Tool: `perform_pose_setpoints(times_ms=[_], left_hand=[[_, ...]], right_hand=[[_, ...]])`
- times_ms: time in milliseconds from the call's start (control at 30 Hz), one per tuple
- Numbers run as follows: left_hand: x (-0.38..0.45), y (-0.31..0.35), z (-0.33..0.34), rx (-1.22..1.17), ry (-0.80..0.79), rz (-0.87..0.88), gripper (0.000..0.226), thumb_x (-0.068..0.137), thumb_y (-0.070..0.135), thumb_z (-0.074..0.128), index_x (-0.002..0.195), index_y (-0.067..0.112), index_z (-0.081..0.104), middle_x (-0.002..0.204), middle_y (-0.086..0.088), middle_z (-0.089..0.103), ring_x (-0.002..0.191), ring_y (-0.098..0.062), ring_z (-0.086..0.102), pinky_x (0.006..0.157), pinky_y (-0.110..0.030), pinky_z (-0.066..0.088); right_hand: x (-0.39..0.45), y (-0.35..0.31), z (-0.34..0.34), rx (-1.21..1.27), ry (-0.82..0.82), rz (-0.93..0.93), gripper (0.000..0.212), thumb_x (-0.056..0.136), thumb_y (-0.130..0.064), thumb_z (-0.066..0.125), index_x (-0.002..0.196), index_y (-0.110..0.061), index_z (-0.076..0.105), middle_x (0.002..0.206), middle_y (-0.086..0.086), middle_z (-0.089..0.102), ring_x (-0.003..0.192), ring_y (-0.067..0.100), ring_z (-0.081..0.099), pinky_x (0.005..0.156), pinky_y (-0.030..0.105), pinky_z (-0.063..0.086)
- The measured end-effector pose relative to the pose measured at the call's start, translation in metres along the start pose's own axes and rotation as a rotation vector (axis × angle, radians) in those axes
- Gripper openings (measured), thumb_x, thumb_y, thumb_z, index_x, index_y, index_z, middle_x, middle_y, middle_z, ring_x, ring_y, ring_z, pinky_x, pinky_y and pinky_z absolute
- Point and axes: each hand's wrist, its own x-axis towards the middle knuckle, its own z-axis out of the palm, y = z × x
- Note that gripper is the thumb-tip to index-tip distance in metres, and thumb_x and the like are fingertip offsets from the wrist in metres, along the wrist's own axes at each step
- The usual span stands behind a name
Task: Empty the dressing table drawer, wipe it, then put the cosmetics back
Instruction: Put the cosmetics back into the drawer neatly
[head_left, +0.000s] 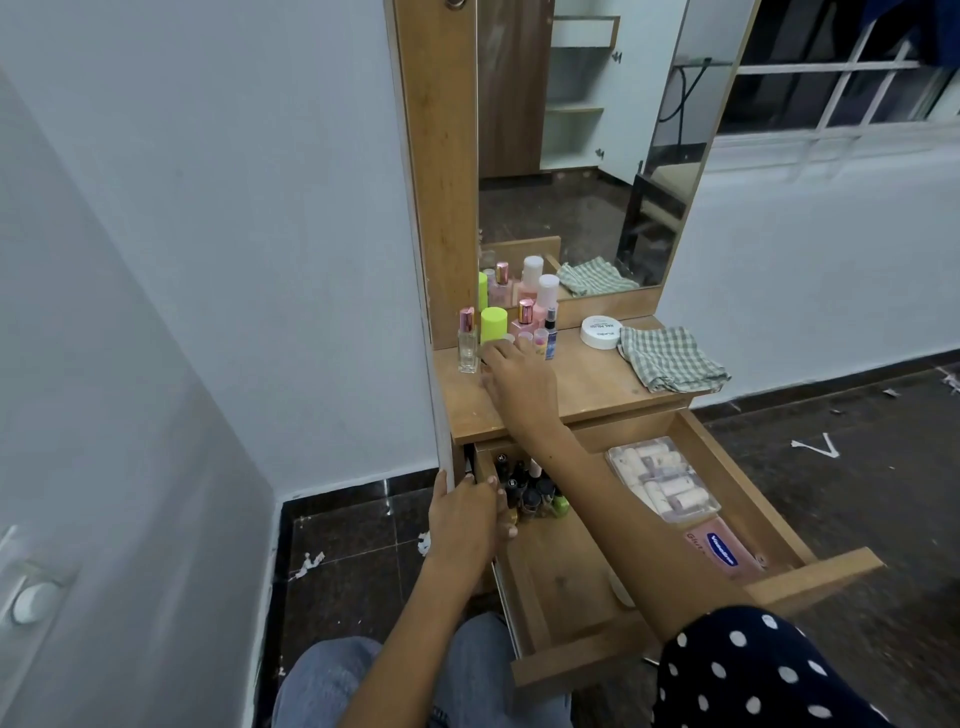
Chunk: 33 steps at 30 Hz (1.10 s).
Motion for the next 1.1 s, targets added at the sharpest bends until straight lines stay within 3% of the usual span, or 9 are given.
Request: perform_pose_setpoints(times_ms=[167,333,433,533,733,867,933,1100], left_hand=[[0.002,-0.001,0.001,0.004,-0.029,0.004,0.054,0.093,0.044,0.053,0.14,0.021,0.043,0.135,-0.004,0.052,0.133,-0.017,0.04,0.118,-0.04,0.004],[0.003,-0.002,0.002,0.006,-0.032,0.004,0.055,0.092,0.045,0.053,0.141,0.022,0.042,0.136,-0.005,0.051,0.132,-0.017,0.041,0.118,-0.04,0.005],[0.001,-0.003,0.003,0.0,-0.022,0.005,0.056,0.091,0.045,0.053,0.141,0.022,0.041,0.136,-0.005,0.051,0.132,-0.017,0.041,0.118,-0.04,0.006],[0.001,-0.005,0.005,0.019,-0.016,0.023,0.058,0.093,0.045,0.051,0.144,0.021,0.037,0.138,-0.005,0.05,0.134,-0.018,0.038,0.118,-0.04,0.005],[-0.003,-0.004,0.005,-0.024,0.035,0.015,0.054,0.091,0.044,0.054,0.138,0.021,0.044,0.134,-0.006,0.054,0.13,-0.017,0.044,0.117,-0.038,0.006],[-0.005,-0.004,0.006,-0.047,0.072,0.008,0.048,0.092,0.042,0.055,0.135,0.021,0.048,0.131,-0.004,0.057,0.128,-0.015,0.046,0.116,-0.037,0.006],[-0.008,-0.003,0.004,-0.058,0.087,0.004,0.045,0.092,0.04,0.055,0.133,0.021,0.05,0.127,-0.003,0.059,0.125,-0.015,0.048,0.116,-0.037,0.007],[-0.01,-0.002,0.001,-0.053,0.082,0.016,0.046,0.093,0.04,0.053,0.134,0.021,0.049,0.125,-0.003,0.06,0.125,-0.016,0.048,0.116,-0.038,0.009]], right_hand=[[0.004,0.005,-0.001,0.039,-0.022,0.002,0.04,0.059,0.002,0.081,0.094,-0.011,0.068,0.089,0.005,0.066,0.082,0.022,0.06,0.048,0.028,0.05],[-0.002,0.009,-0.011,0.104,-0.118,-0.054,0.037,0.062,-0.001,0.08,0.094,-0.013,0.068,0.089,0.004,0.065,0.07,0.021,0.061,0.048,0.028,0.046],[-0.013,0.013,-0.031,0.376,-0.172,0.024,0.034,0.068,-0.003,0.078,0.1,-0.01,0.069,0.096,0.004,0.066,0.08,0.015,0.061,0.065,0.021,0.048],[-0.032,0.024,-0.059,0.583,-0.278,0.186,0.032,0.066,-0.004,0.081,0.095,-0.011,0.071,0.088,-0.003,0.069,0.079,0.006,0.063,0.073,0.011,0.05],[-0.091,0.042,-0.07,0.527,-0.553,0.195,0.03,0.06,0.004,0.08,0.081,-0.014,0.068,0.077,-0.007,0.065,0.073,0.004,0.061,0.063,0.008,0.046],[-0.122,0.036,-0.056,0.442,-0.521,0.08,0.043,0.058,-0.008,0.082,0.077,-0.03,0.051,0.075,-0.015,0.058,0.073,0.002,0.058,0.063,0.013,0.045],[-0.127,0.028,-0.05,0.394,-0.504,0.042,0.039,0.059,-0.007,0.078,0.076,-0.026,0.048,0.077,-0.011,0.055,0.07,0.005,0.051,0.06,0.009,0.037],[-0.132,0.018,-0.036,0.425,-0.505,0.072,0.037,0.061,0.003,0.071,0.076,-0.019,0.044,0.078,-0.003,0.05,0.066,0.016,0.048,0.054,0.018,0.03]])
